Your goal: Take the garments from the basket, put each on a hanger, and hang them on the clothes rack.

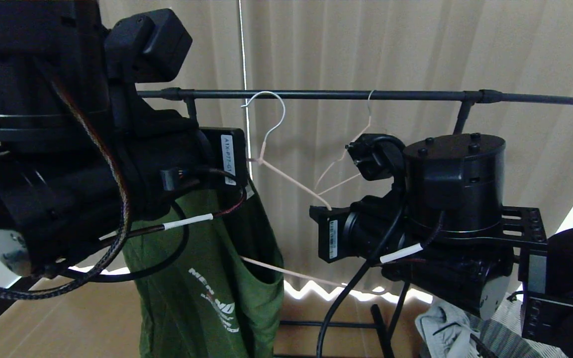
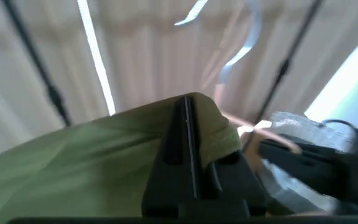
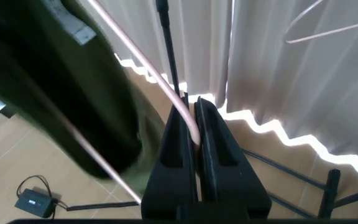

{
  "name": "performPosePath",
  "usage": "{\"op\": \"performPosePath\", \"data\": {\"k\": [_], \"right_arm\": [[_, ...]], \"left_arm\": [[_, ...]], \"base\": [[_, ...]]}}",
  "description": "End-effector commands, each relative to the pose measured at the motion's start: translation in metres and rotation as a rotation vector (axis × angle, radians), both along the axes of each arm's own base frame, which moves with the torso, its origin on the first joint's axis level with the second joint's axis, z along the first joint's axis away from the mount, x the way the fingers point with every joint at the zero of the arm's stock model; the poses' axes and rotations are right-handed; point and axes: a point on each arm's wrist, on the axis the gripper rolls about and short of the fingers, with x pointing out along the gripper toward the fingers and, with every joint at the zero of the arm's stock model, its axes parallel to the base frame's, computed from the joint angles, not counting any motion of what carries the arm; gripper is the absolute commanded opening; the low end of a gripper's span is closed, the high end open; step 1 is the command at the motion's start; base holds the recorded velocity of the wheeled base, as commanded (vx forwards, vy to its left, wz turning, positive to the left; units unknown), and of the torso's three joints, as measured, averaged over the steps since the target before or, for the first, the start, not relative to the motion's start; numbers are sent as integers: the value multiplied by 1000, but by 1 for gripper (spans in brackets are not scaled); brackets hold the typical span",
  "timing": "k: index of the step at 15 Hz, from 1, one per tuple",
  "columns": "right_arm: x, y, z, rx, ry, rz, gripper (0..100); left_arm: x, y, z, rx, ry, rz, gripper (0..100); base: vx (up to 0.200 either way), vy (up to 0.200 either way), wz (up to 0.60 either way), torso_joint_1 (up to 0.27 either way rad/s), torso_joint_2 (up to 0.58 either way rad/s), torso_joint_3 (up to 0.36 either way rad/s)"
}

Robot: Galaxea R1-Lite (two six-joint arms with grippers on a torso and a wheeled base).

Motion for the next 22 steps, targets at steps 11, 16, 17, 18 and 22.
{"op": "performPosePath", "data": {"k": [11,16,17,18,22], "right_arm": [[-11,-12,19,41,-41,2,0],[-14,-19,28,49,-67,0,0],[-14,-22,30,53,-74,-4,0],[-14,-23,31,54,-76,-8,0],[-8,-53,35,10,-114,-76,0]], "left_arm": [[-22,15,-19,21,63,-245,0],[-23,16,-20,34,59,-246,100],[-24,19,-19,38,50,-245,100],[-26,20,-19,39,47,-245,100],[-37,38,-25,58,42,-229,100]], "base": [[0,0,0,0,0,0],[0,0,0,0,0,0],[0,0,0,0,0,0],[0,0,0,0,0,0],[0,0,0,0,0,0]]}}
